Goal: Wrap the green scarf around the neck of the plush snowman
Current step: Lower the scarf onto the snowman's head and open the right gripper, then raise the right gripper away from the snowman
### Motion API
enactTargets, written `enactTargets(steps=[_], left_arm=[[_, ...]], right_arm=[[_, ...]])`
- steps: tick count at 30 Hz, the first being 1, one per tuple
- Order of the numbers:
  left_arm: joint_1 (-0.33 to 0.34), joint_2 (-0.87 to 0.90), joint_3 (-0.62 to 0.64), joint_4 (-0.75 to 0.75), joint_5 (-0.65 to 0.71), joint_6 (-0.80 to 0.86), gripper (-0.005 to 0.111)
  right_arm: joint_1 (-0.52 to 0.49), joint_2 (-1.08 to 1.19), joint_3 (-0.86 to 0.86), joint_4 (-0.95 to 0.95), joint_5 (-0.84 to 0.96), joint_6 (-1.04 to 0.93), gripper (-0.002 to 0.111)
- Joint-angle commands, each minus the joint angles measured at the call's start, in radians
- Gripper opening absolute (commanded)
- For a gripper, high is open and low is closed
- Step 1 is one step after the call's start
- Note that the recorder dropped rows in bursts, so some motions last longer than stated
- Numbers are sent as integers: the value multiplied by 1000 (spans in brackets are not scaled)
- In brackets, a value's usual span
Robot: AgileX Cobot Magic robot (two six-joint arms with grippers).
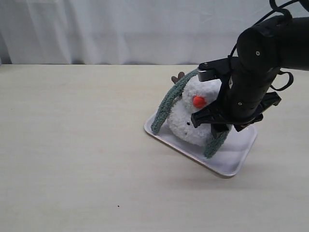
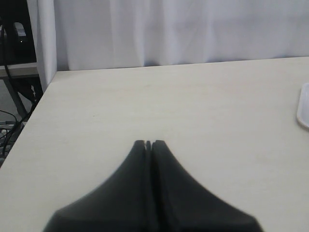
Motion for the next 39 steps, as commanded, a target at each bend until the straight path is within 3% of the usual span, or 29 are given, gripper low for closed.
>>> enactTargets(steps=[1, 15, 17, 18, 20, 23, 28, 32, 36, 39], left_arm=[[2, -3, 3, -3, -13, 0, 0], [2, -3, 3, -3, -13, 0, 0], [2, -3, 3, -3, -13, 0, 0], [2, -3, 3, -3, -13, 0, 0], [2, -3, 3, -3, -13, 0, 0], [2, -3, 3, -3, -13, 0, 0], [2, -3, 3, -3, -13, 0, 0], [2, -3, 3, -3, -13, 0, 0], [2, -3, 3, -3, -13, 0, 0], [2, -3, 3, -3, -13, 0, 0]], right_arm=[[-8, -13, 4, -6, 28, -8, 53], [-8, -179, 4, -53, -21, -72, 51], [-8, -201, 8, -118, -36, -62, 33], [-12, -214, 34, -146, -98, -48, 18], [-27, -238, 93, -149, -266, 2, 4], [-86, -253, 149, -135, -473, 65, 4], [-166, -211, 138, -112, -534, 26, 4], [-190, -135, 61, 17, -493, -164, 4], [-251, -46, -88, 350, -328, -528, 4], [-309, -15, -141, 572, -295, -697, 4]])
